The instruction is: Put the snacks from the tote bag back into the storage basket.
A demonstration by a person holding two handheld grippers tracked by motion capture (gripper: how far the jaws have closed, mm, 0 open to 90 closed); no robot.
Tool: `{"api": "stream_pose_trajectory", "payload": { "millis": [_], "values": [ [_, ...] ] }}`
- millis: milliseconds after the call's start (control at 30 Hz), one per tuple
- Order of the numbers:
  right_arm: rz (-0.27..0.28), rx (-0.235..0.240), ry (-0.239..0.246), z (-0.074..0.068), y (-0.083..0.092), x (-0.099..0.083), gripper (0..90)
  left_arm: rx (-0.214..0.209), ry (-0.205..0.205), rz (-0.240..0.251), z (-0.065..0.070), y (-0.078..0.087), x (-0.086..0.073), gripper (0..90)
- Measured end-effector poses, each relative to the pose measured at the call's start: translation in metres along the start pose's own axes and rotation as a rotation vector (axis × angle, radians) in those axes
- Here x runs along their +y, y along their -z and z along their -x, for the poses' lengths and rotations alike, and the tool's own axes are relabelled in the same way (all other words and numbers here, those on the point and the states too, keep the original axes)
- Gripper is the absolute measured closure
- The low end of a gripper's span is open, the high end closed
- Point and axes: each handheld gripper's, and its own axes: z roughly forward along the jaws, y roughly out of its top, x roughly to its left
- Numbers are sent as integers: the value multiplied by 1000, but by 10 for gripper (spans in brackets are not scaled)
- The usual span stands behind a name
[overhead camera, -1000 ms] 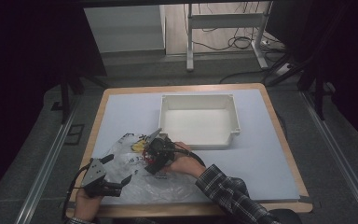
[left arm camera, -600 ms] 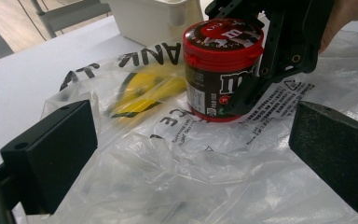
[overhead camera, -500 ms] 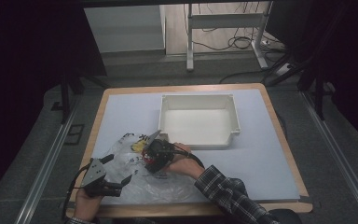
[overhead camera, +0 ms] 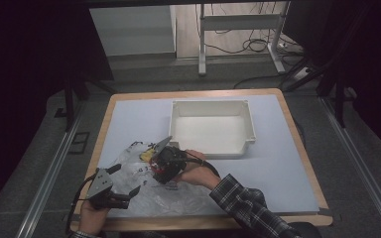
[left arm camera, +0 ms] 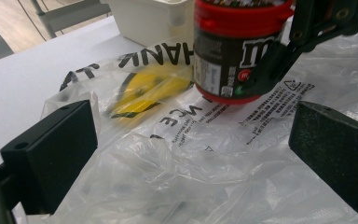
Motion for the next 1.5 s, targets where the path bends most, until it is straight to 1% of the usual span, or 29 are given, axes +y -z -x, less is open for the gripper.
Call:
{"api": "stream_pose_trajectory", "payload": {
  "millis": [33, 167, 467, 533, 900, 1033, 1267, 1500],
  "values": [
    [0, 1, 3, 1, 2, 0, 257, 1, -5, -4, 0, 0, 0, 8],
    [3, 2, 8, 3, 9, -1, 256, 0, 1, 0, 0, 0, 0, 8],
    [-3, 4, 11, 7, 16, -6, 256, -1, 0, -1, 0, 0, 0, 8],
    [0, 6, 18, 8, 18, -7, 256, -2, -1, -2, 0, 0, 0, 8],
    [14, -1, 21, 16, 29, -11, 256, -1, -6, -13, 0, -2, 0, 9],
    [17, -3, 12, 19, 34, -11, 257, 0, -8, -13, 1, -2, 0, 9],
    [24, -6, 14, 25, 40, -12, 256, -1, -6, -9, 0, -1, 0, 10],
    [35, -11, 0, 35, 44, -15, 256, -2, -6, -8, 0, -1, 0, 10]
  ]
}}
